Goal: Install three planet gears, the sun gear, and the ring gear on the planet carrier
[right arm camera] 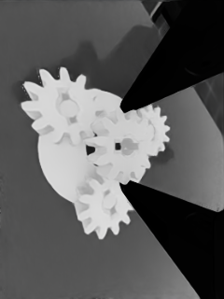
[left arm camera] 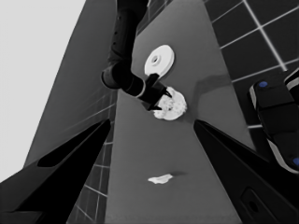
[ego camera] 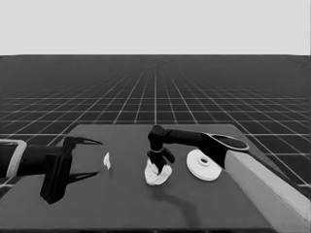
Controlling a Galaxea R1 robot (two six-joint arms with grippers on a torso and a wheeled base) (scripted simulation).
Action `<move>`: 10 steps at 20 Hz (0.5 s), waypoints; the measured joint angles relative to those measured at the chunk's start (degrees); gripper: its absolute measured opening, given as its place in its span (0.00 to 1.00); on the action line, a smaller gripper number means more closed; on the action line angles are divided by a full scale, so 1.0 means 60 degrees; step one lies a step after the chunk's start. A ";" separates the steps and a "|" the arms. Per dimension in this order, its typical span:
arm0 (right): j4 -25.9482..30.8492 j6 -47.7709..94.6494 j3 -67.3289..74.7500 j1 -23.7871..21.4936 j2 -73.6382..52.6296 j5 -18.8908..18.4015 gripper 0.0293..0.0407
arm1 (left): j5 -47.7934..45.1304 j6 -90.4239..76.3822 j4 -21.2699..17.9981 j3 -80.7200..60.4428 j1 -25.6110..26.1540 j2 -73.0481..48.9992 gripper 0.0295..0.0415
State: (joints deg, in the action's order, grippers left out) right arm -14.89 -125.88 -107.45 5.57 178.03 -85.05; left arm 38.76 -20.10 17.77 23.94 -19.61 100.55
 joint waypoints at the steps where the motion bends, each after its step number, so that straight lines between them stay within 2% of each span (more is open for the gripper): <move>1: 0.0000 -0.0100 0.0000 0.0002 0.0000 0.0000 0.14 | 0.0000 0.0000 0.0000 0.0000 0.0000 0.0000 0.75; 8: 0.0001 -0.0800 0.0001 0.0004 0.0001 0.0000 0.14 | 0.0000 0.0000 0.0000 0.0000 0.0000 0.0000 0.75; 10: 0.0000 -0.0895 0.0000 0.0006 0.0001 0.0001 0.67 | 0.0000 0.0000 0.0000 0.0000 0.0000 0.0000 0.75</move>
State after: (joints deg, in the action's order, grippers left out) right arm -14.89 -131.24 -107.45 5.61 178.04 -85.05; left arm 38.76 -20.10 17.77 23.94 -19.61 100.55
